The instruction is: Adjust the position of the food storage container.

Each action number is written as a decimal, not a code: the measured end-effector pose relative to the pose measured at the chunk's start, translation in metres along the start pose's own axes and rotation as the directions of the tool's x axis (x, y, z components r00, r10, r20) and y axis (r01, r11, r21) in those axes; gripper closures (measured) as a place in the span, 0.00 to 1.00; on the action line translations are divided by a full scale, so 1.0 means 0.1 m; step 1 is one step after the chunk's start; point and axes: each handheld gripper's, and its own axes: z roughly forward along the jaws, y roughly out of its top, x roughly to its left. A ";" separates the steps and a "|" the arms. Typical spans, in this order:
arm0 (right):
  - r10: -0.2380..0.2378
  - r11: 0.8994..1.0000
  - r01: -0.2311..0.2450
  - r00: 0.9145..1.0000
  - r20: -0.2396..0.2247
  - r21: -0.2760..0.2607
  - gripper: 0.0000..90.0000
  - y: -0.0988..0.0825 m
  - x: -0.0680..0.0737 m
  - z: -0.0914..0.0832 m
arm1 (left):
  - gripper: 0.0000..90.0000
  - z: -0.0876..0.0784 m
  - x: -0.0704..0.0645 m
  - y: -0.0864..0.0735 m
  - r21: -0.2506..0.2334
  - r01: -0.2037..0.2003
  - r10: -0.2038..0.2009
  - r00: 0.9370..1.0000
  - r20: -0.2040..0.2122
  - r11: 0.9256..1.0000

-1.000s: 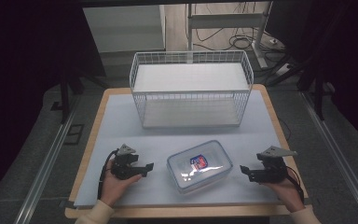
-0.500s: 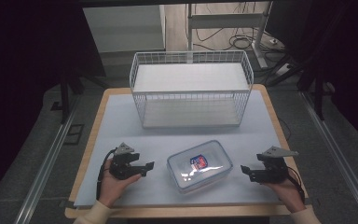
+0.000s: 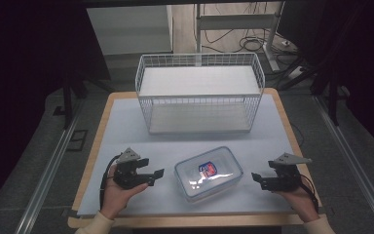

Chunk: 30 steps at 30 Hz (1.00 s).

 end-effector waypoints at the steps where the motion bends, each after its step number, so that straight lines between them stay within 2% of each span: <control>1: 0.002 1.000 -0.002 1.000 0.001 0.002 0.17 0.00 -0.01 0.00 | 0.27 -0.01 -0.03 0.01 -0.003 -0.004 0.004 1.000 0.010 1.000; 3: 0.004 1.000 -0.004 1.000 0.002 0.004 0.17 0.00 -0.01 0.00 | 0.27 -0.02 -0.14 0.04 -0.002 -0.026 0.027 0.999 0.038 1.000; 4: 0.004 1.000 -0.004 1.000 0.002 0.004 0.17 0.00 -0.01 0.00 | 0.27 -0.02 -0.14 0.04 -0.002 -0.026 0.027 0.999 0.038 1.000; 5: 0.003 1.000 -0.003 1.000 0.001 0.004 0.17 0.00 0.00 0.00 | 0.27 -0.02 -0.23 0.05 0.001 -0.042 0.042 0.997 0.058 0.999; 6: 0.001 1.000 -0.001 1.000 -0.001 0.003 0.17 0.00 0.00 0.00 | 0.27 -0.02 -0.23 0.05 0.001 -0.042 0.042 0.997 0.058 0.999; 7: 0.001 1.000 -0.001 1.000 -0.001 0.002 0.17 0.00 0.00 0.00 | 0.28 -0.01 -0.32 0.07 0.002 -0.059 0.058 0.995 0.079 0.998; 8: 0.001 1.000 -0.001 1.000 -0.001 0.002 0.17 0.00 0.00 0.00 | 0.29 -0.01 -0.32 0.07 0.002 -0.059 0.058 0.995 0.079 0.998; 9: 0.001 1.000 -0.001 1.000 -0.001 0.001 0.17 0.00 0.01 0.00 | 0.31 -0.01 -0.41 0.09 0.007 -0.072 0.071 0.991 0.111 0.997; 10: 0.001 1.000 -0.001 1.000 -0.001 0.001 0.17 0.00 0.01 0.00 | 0.33 -0.01 -0.41 0.09 0.007 -0.072 0.071 0.991 0.111 0.997; 11: 0.000 1.000 0.000 1.000 -0.002 -0.001 0.17 0.00 0.01 0.00 | 0.35 0.00 -0.49 0.09 0.012 -0.087 0.084 0.986 0.142 0.996; 12: 0.000 1.000 0.000 1.000 -0.001 -0.001 0.17 0.00 0.01 0.00 | 0.35 0.00 -0.49 0.09 0.012 -0.087 0.084 0.986 0.142 0.996; 13: 0.000 1.000 0.000 1.000 -0.001 -0.001 0.17 0.00 0.01 0.00 | 0.36 0.03 -0.58 0.09 0.024 -0.107 0.102 0.982 0.160 0.994; 15: 0.001 1.000 -0.001 1.000 -0.002 0.002 0.17 0.00 0.01 0.01 | 0.38 0.06 -0.67 0.09 0.041 -0.121 0.112 0.978 0.174 0.992; 16: 0.001 1.000 -0.001 1.000 -0.002 0.002 0.17 0.00 0.01 0.01 | 0.39 0.06 -0.67 0.09 0.041 -0.121 0.112 0.978 0.174 0.992; 17: 0.003 1.000 -0.003 1.000 -0.003 0.005 0.17 0.00 0.01 0.01 | 0.40 0.09 -0.74 0.08 0.047 -0.137 0.126 0.974 0.189 0.989; 18: 0.003 1.000 -0.003 1.000 -0.003 0.005 0.17 0.00 0.01 0.01 | 0.41 0.09 -0.74 0.08 0.047 -0.137 0.126 0.974 0.189 0.989; 21: 0.008 1.000 -0.008 1.000 -0.012 0.002 0.17 0.00 0.02 0.01 | 0.48 0.15 -0.84 0.06 0.065 -0.165 0.148 0.965 0.215 0.984; 23: 0.013 1.000 -0.013 1.000 -0.019 -0.001 0.17 0.00 0.02 0.01 | 0.51 0.17 -0.87 0.05 0.072 -0.171 0.151 0.963 0.222 0.983; 24: 0.013 1.000 -0.013 1.000 -0.023 -0.004 0.17 0.01 0.02 0.00 | 0.60 0.20 -0.90 0.04 0.080 -0.186 0.163 0.959 0.231 0.979; 30: 0.005 1.000 -0.005 1.000 -0.016 -0.002 0.17 0.01 0.03 0.00 | 0.88 0.29 -1.02 0.01 0.094 -0.217 0.185 0.946 0.266 0.972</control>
